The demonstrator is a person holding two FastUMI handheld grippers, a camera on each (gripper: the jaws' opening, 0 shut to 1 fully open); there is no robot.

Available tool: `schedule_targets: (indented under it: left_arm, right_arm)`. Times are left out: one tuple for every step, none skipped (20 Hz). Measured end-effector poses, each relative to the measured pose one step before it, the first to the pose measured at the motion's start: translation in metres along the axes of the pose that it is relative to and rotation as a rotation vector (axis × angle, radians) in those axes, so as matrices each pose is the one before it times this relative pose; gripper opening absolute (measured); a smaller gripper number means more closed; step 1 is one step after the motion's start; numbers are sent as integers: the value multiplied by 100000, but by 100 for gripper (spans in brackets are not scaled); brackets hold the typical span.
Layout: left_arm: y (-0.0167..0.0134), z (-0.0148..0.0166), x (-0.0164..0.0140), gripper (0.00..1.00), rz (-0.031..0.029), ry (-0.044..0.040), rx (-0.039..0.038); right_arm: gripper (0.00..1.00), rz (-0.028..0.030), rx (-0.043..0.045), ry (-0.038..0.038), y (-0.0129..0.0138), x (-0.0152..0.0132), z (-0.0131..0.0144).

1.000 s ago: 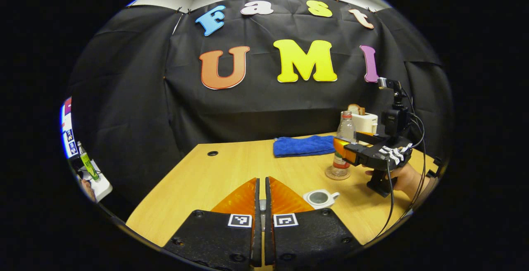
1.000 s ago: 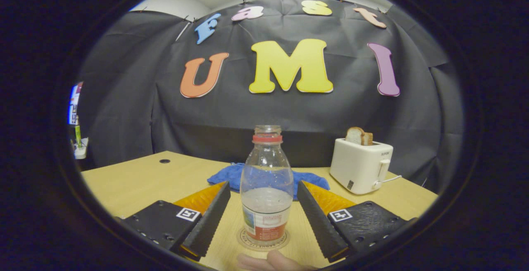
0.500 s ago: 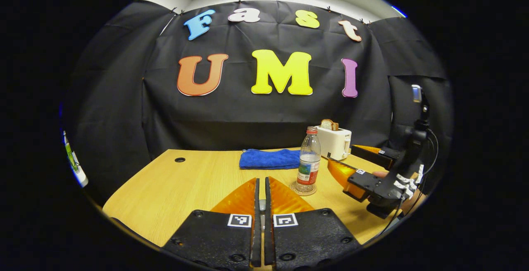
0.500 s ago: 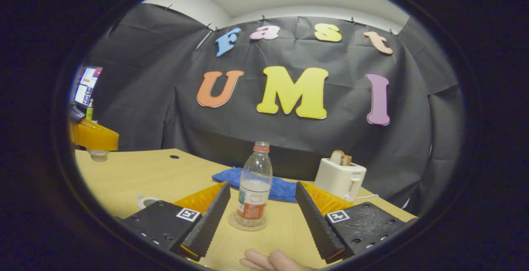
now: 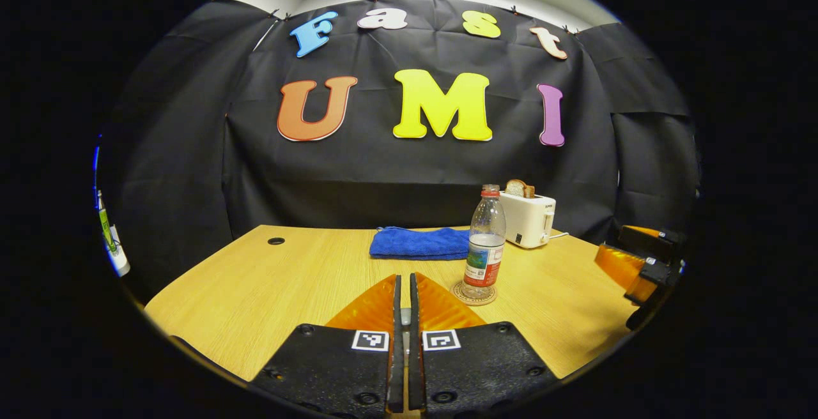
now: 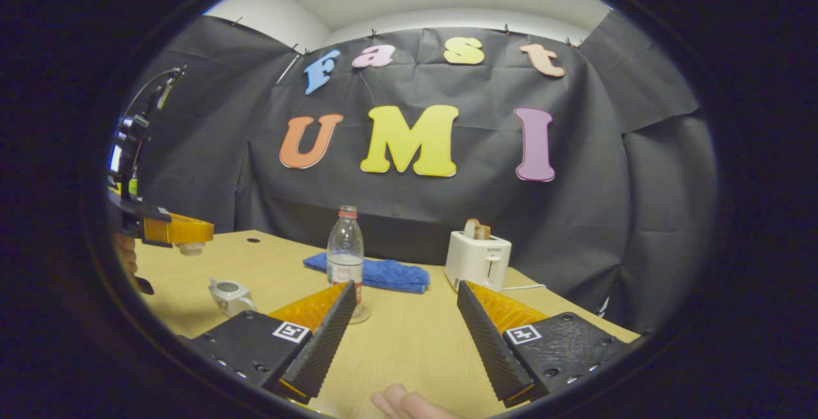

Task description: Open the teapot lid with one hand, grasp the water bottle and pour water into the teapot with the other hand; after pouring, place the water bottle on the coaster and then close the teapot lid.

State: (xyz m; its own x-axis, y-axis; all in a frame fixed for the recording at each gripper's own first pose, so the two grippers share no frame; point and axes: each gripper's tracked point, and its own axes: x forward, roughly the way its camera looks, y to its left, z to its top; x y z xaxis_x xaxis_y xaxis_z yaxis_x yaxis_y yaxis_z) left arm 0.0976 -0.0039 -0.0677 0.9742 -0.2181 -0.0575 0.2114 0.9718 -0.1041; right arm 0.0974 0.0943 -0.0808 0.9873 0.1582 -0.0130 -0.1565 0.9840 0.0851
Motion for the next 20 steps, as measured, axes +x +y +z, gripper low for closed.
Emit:
schedule_targets:
  left_arm:
    - [-55, -536, 494, 6, 384, -165, 971]
    - [-53, -686, 757, 6, 661, 694, 497]
    - [55, -851, 537, 6, 166, 810, -629]
    - [161, -700, 653, 6, -47, 485, -1844]
    - [90, -377, 275, 6, 683, -119, -1836]
    - [355, -349, 283, 6, 1047, -8, -2201]
    - [-27, -331, 316, 6, -151, -201, -2064]
    - [-151, -105, 366, 6, -735, -766, -1248]
    - [-165, -161, 453, 6, -191, 631, -316]
    - [339, -197, 347, 6, 1074, 657, 753]
    - [203, -105, 324, 6, 894, 618, 659]
    - [-155, -259, 465, 6, -385, 698, 241]
    - [-146, -182, 281, 6, -153, 424, -375]
    - [-198, -97, 114, 6, -208, 272, -216]
    - [128, 151, 176, 6, 751, -888, 631]
    - [47, -134, -159, 6, 662, -372, 210]
    - [-290, -46, -185, 6, -93, -353, 60]
    - [24, 5, -141, 7, 302, -602, 649]
    - [-144, 77, -91, 7, 1001, -182, 1522]
    - [47, -195, -58, 7, 803, 479, 990]
  right_arm:
    - [95, 2130, 1988, -1769, -191, -964, 483]
    - [98, 978, 1190, -1467, -590, -953, 230]
    - [95, 365, -1004, -1866, -511, -609, 354]
    - [97, -1701, -1960, -1545, -852, -58, 458]
    - [97, -2134, -924, 697, -793, 74, -84]
    - [97, -434, -161, 352, -164, 8, -99]
    - [97, 306, 502, -98, -62, -51, 116]
    - [95, -114, 1069, -32, -241, -18, -76]
    - [95, -361, 1244, 607, -371, 84, -231]
    - [95, -370, 865, 367, -197, 110, -107]
    - [95, 42, 626, -16, -134, 14, -38]
    - [98, 138, 549, -236, -60, 49, 36]
    - [98, -139, 452, -106, -110, 33, -32]
    - [95, -437, 523, -263, -179, 59, -7]
    - [95, -157, 173, 334, -120, 92, -136]
    - [97, -363, -67, 1079, -262, 7, -254]
    - [97, -497, -42, -105, -157, 42, 58]
    - [95, -73, -151, -127, -31, -85, 4]
    - [97, 107, 27, -40, 98, 67, -10]
    - [97, 38, -38, 287, 39, 36, -85]
